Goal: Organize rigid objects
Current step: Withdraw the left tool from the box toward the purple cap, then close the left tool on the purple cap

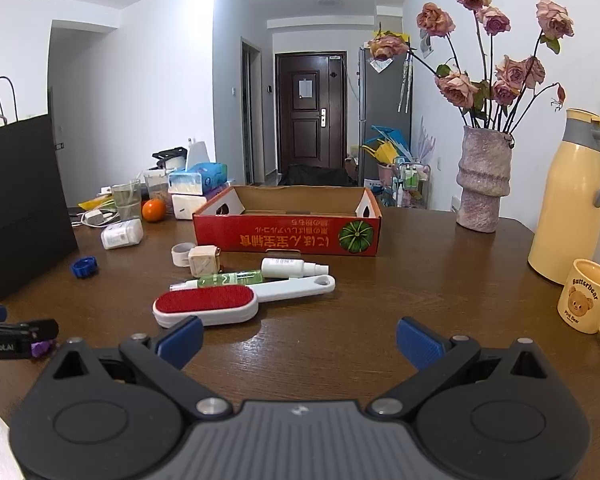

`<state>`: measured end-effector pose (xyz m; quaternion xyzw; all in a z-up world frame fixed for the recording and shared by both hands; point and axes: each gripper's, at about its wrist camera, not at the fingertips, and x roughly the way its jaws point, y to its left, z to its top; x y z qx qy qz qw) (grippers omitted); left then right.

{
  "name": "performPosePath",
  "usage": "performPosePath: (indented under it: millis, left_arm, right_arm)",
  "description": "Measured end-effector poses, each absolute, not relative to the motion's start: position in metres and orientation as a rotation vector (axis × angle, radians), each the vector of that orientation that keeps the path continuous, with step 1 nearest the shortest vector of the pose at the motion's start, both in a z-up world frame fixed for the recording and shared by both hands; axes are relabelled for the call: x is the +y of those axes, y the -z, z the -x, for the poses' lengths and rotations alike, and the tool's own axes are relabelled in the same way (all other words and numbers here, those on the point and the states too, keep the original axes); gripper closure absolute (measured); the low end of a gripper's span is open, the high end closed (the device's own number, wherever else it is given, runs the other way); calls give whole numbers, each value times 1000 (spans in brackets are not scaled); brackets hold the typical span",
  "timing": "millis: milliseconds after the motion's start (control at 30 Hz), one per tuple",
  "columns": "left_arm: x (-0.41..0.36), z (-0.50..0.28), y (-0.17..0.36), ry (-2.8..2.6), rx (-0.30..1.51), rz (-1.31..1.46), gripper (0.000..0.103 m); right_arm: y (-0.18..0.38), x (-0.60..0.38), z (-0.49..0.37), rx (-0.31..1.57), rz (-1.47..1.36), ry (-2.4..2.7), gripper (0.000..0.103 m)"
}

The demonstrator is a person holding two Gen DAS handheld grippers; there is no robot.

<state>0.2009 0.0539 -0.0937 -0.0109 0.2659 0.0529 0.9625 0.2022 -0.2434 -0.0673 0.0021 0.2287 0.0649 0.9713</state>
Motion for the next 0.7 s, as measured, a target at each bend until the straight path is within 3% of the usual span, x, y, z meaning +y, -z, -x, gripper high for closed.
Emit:
performPosePath:
  millis: [700]
  left_arm:
    - [106,-210,127,-210,643,56,0]
  right_arm:
    - [89,-218,-219,535,2,-163,0]
